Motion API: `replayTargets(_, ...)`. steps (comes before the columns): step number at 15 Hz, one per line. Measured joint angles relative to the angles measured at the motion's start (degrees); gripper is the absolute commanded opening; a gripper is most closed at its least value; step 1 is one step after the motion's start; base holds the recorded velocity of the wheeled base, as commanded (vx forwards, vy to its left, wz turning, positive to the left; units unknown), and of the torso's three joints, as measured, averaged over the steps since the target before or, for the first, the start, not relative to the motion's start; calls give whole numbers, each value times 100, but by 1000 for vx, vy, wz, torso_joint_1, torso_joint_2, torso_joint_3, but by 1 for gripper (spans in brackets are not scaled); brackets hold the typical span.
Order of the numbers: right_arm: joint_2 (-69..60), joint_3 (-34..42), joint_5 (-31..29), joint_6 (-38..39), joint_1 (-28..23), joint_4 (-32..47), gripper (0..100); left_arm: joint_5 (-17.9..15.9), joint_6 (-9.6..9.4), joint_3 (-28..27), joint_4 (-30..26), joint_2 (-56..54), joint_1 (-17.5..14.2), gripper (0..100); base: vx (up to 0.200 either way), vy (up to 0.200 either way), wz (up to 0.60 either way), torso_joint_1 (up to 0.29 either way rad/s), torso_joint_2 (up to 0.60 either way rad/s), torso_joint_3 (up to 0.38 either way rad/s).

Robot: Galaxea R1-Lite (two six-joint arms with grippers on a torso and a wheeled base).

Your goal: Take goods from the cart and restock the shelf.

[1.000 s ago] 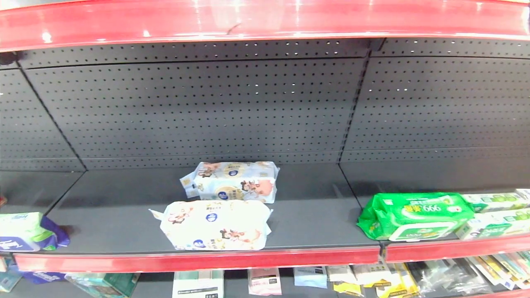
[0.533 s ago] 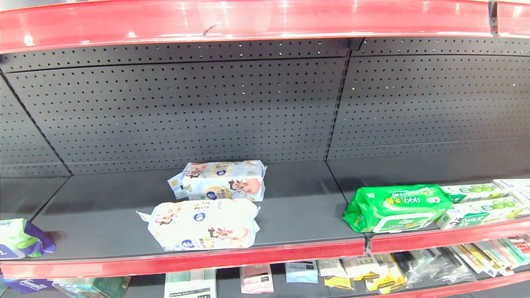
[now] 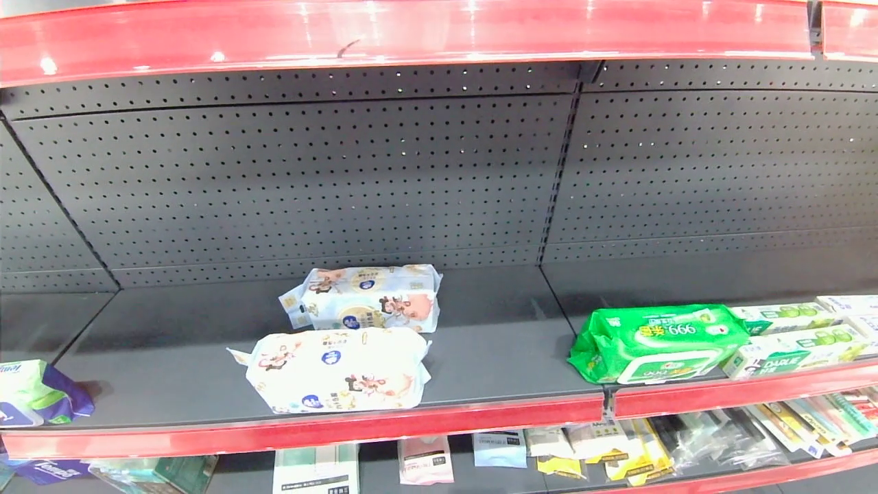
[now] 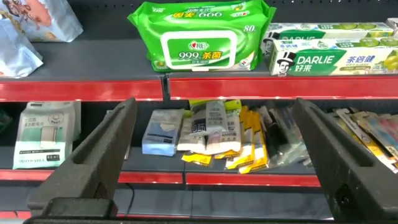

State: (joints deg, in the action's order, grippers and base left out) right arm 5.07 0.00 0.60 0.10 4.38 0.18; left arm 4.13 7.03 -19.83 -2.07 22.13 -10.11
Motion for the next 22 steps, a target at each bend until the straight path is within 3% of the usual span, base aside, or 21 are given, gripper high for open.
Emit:
replayTargets(4,5,0,0,0,0,0,100,95,82,-616,-11,2431,-11,100,0,0,0,0,0,0)
replayTargets(9,7,0,0,0,0,-2,100,-468,76,-880,11,4653,71,100,0,0,0,0,0,0)
replayTargets(12,10,0,-2,0,0,0,100,-544,66,-1090,185,5442,236,100,0,0,0,0,0,0)
replayTargets(15,11,0,0,0,0,-2,100,-563,62,-1321,511,6166,595,100,0,0,0,0,0,0)
replayTargets(22,16,-5,-2,0,0,0,100,-602,33,-1679,579,7021,1018,100,0,0,0,0,0,0)
